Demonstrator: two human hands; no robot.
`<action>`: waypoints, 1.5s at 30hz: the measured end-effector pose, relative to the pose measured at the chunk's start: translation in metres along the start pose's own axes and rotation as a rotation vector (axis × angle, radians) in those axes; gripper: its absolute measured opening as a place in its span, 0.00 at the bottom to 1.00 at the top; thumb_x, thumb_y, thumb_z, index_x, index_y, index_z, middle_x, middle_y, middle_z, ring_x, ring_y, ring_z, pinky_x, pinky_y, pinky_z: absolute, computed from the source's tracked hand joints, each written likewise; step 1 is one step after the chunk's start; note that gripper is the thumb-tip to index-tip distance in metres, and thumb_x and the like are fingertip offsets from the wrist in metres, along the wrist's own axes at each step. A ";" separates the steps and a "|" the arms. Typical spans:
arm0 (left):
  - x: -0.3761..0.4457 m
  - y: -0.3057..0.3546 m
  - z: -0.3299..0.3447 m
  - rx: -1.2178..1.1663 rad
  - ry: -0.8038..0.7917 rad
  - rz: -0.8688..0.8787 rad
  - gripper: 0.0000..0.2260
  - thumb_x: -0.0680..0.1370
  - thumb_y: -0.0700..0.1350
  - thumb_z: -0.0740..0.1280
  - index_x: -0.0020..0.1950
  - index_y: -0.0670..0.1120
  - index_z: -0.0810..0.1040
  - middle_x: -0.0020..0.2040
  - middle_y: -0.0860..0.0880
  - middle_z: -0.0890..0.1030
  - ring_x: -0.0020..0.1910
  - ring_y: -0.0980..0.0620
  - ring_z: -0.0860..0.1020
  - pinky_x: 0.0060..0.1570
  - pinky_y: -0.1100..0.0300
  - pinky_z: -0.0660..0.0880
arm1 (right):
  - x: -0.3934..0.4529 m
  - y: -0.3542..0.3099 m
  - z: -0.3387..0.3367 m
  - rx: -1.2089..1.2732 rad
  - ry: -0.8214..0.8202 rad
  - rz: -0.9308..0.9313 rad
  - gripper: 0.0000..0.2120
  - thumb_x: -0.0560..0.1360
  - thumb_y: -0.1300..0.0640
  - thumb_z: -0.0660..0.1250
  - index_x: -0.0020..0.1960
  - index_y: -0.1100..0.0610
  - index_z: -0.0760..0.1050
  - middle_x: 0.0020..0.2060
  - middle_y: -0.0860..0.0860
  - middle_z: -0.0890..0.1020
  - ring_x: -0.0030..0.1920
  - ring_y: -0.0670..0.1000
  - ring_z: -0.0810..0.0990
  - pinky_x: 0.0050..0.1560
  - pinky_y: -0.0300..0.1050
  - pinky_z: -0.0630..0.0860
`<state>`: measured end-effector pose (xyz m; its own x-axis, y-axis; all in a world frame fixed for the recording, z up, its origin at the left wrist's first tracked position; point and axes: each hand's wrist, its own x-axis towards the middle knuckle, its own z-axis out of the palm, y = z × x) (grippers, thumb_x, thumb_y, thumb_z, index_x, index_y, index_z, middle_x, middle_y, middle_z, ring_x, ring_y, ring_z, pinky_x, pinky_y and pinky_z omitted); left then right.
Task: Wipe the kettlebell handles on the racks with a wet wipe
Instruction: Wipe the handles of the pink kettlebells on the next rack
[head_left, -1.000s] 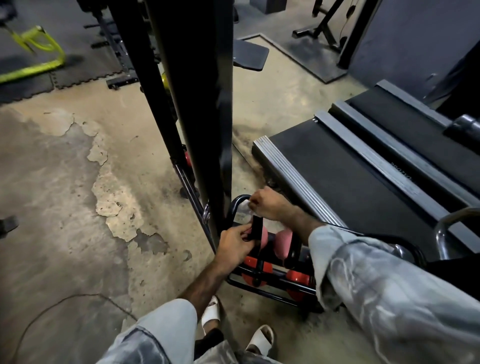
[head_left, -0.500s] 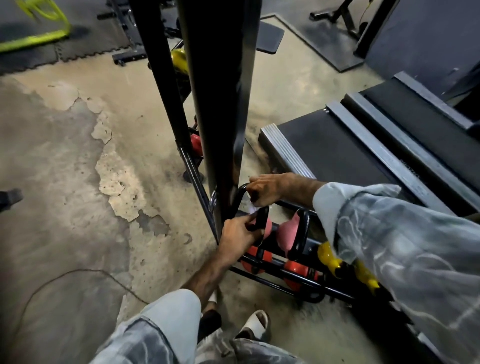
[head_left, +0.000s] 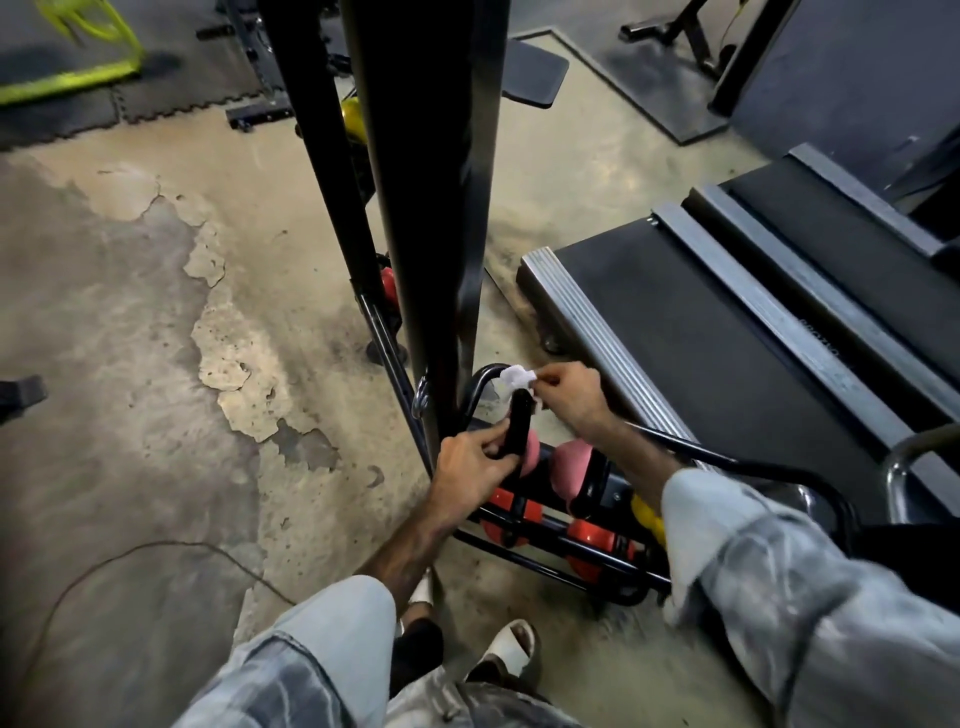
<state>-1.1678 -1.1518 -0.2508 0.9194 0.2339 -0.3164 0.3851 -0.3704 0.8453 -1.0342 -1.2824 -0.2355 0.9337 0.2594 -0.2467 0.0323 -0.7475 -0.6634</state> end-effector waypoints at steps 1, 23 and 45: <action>0.000 0.000 0.000 0.003 0.000 0.001 0.28 0.61 0.58 0.70 0.62 0.57 0.77 0.45 0.54 0.85 0.47 0.64 0.81 0.55 0.60 0.78 | -0.008 0.005 0.009 0.185 0.036 0.131 0.04 0.73 0.60 0.70 0.41 0.56 0.83 0.36 0.53 0.85 0.37 0.49 0.83 0.45 0.45 0.81; -0.004 0.006 -0.003 0.022 -0.006 0.003 0.25 0.67 0.49 0.75 0.64 0.50 0.77 0.46 0.54 0.85 0.48 0.62 0.81 0.56 0.64 0.76 | -0.031 -0.030 0.027 1.315 -0.126 0.795 0.22 0.81 0.54 0.50 0.37 0.65 0.73 0.23 0.56 0.79 0.33 0.56 0.74 0.32 0.43 0.75; -0.017 0.051 0.025 0.360 0.048 0.503 0.15 0.74 0.33 0.65 0.60 0.43 0.79 0.60 0.46 0.80 0.61 0.50 0.76 0.66 0.66 0.64 | -0.165 0.066 -0.051 0.368 0.607 0.077 0.10 0.74 0.58 0.67 0.52 0.48 0.81 0.46 0.45 0.84 0.46 0.45 0.83 0.47 0.37 0.79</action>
<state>-1.1620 -1.1973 -0.2131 0.9939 -0.0113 0.1094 -0.0837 -0.7238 0.6849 -1.1676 -1.4058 -0.2021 0.9657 -0.2517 0.0635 -0.0638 -0.4671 -0.8819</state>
